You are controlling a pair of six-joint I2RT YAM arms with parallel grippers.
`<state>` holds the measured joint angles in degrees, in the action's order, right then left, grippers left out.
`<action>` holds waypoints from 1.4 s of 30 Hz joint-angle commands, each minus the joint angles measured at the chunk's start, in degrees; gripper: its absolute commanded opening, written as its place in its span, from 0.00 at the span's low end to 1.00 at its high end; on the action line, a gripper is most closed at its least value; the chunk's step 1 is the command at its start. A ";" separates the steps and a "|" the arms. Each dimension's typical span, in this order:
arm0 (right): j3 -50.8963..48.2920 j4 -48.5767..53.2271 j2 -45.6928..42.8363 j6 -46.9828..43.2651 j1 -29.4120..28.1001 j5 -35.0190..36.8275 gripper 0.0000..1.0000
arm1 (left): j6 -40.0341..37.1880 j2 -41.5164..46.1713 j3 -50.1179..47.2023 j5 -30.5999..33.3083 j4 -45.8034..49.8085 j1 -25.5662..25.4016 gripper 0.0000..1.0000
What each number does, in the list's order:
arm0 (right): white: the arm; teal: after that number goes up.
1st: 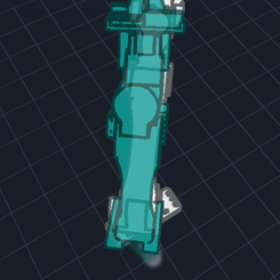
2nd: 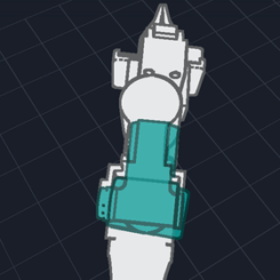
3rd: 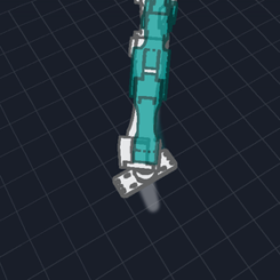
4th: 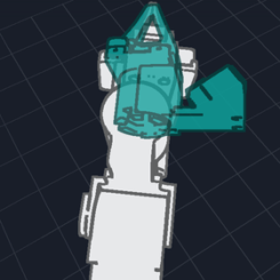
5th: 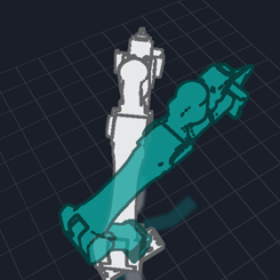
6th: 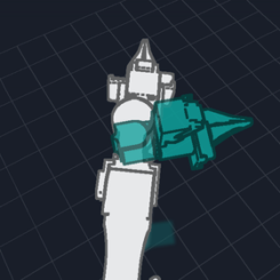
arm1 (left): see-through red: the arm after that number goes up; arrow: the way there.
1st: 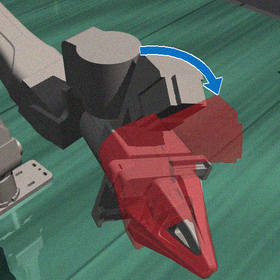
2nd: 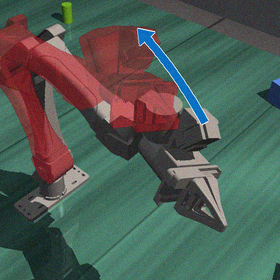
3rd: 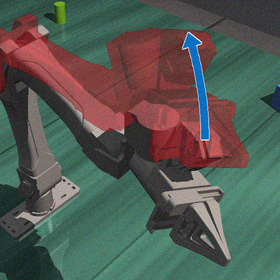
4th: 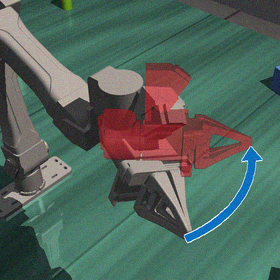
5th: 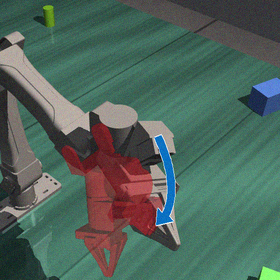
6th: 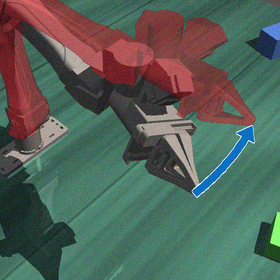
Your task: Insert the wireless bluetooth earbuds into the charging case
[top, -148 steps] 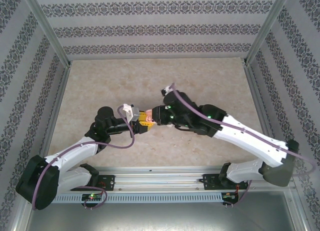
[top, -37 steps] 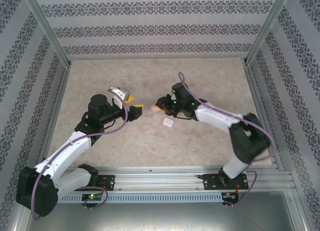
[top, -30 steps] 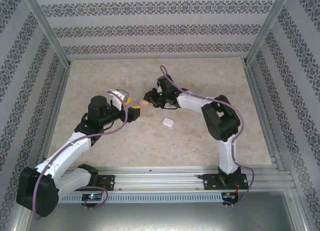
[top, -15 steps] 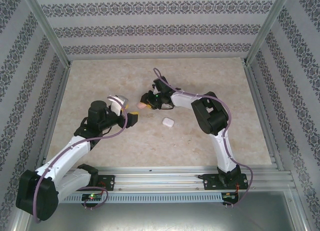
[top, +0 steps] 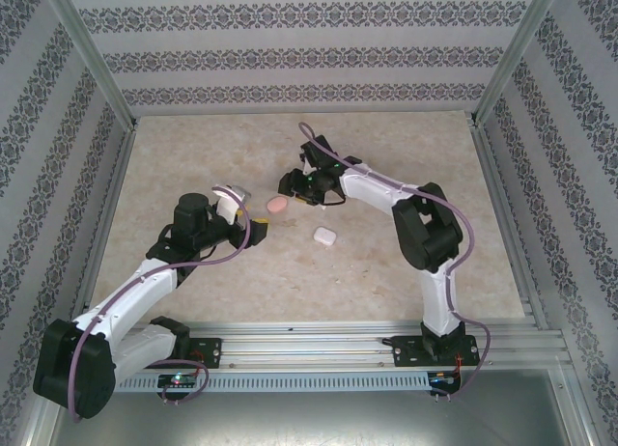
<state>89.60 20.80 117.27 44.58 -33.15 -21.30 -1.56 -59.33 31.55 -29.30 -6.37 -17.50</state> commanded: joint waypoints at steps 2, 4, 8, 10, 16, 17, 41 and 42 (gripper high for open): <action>-3.17 4.09 -7.64 -6.87 -0.25 5.49 0.53 | -2.31 -1.84 2.43 -3.79 -0.57 0.64 0.72; -6.26 5.09 -10.82 -8.86 -0.32 7.24 0.53 | -2.03 -3.89 2.55 -5.72 -2.54 0.63 0.71; -12.30 9.14 -17.14 -13.40 -1.42 12.61 0.54 | 1.75 -11.05 2.20 -8.33 -9.59 -0.26 0.66; -16.03 10.55 -20.29 -15.15 -2.16 15.38 0.55 | 3.53 -14.81 3.12 -9.10 -12.24 -1.20 0.63; -25.13 12.07 -26.43 -15.40 -2.03 18.11 0.57 | 3.26 -21.84 6.11 -5.55 -15.19 -6.51 0.61; -25.74 12.20 -26.87 -15.40 -1.94 18.18 0.58 | 3.15 -22.36 6.72 -4.84 -14.74 -7.18 0.61; -19.90 16.11 -15.03 -28.84 -0.07 14.31 0.65 | 9.74 -28.29 17.70 5.01 8.49 -9.86 0.61; -19.00 16.66 -14.12 -29.62 -0.53 14.69 0.65 | 10.28 -28.39 17.75 4.53 8.87 -9.40 0.61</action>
<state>67.42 33.30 101.01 20.38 -32.16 -9.23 6.42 -87.18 48.93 -24.53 -1.17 -27.62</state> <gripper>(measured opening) 0.650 0.606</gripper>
